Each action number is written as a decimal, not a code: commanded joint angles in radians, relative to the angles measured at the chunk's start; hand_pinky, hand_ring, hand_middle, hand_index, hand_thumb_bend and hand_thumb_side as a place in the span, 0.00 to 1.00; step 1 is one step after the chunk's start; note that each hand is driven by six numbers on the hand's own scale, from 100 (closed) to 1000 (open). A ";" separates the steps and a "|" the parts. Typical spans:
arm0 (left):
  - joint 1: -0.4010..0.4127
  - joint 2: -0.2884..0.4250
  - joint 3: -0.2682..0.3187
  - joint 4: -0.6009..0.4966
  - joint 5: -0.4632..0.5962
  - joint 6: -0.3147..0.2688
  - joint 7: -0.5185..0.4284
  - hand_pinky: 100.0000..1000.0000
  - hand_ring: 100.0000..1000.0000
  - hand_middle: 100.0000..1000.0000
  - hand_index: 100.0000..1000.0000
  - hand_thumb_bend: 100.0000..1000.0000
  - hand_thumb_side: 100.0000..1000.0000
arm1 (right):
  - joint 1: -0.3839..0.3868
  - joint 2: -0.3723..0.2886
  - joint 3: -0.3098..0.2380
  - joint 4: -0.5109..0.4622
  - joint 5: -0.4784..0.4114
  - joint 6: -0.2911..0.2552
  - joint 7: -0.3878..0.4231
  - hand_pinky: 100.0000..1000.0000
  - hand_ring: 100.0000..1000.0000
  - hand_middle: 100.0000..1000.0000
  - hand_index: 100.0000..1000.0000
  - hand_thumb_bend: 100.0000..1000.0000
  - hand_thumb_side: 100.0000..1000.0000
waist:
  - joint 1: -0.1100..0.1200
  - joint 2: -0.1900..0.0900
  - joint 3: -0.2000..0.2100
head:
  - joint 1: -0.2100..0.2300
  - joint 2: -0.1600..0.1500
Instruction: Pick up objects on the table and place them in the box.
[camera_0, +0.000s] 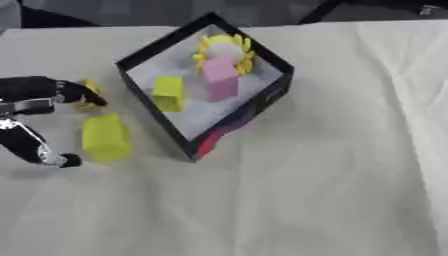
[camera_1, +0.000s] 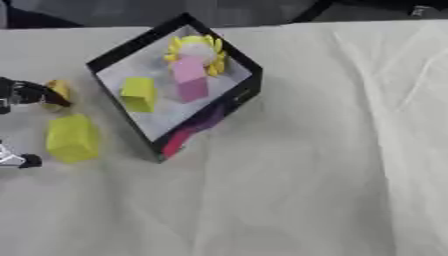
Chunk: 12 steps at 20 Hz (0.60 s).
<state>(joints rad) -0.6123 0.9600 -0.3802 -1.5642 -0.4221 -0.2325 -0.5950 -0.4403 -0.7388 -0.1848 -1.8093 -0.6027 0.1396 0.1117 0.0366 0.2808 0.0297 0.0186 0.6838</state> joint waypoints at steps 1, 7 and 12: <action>-0.023 0.009 0.004 0.023 -0.023 -0.010 0.002 0.98 0.96 0.85 0.96 0.46 0.25 | -0.016 -0.018 -0.009 -0.003 0.008 0.003 0.001 0.96 0.70 0.60 0.79 0.00 0.49 | 0.013 -0.011 -0.001 | 0.007 -0.003; -0.049 -0.018 0.000 0.063 -0.052 -0.015 0.020 0.98 0.96 0.85 0.96 0.47 0.29 | -0.015 -0.016 -0.009 0.001 0.014 0.010 0.006 0.97 0.70 0.60 0.79 0.00 0.49 | 0.016 -0.008 -0.003 | 0.014 -0.003; -0.059 -0.027 -0.003 0.082 -0.064 -0.018 0.027 0.98 0.96 0.86 0.97 0.50 0.34 | -0.016 -0.016 -0.010 0.001 0.015 0.012 0.008 0.97 0.70 0.60 0.79 0.00 0.49 | 0.018 -0.008 -0.003 | 0.019 -0.002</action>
<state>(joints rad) -0.6520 0.9130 -0.3921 -1.4799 -0.4812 -0.2505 -0.5735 -0.4405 -0.7314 -0.1842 -1.8030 -0.5933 0.1485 0.1198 0.0416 0.2808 0.0269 0.0323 0.6840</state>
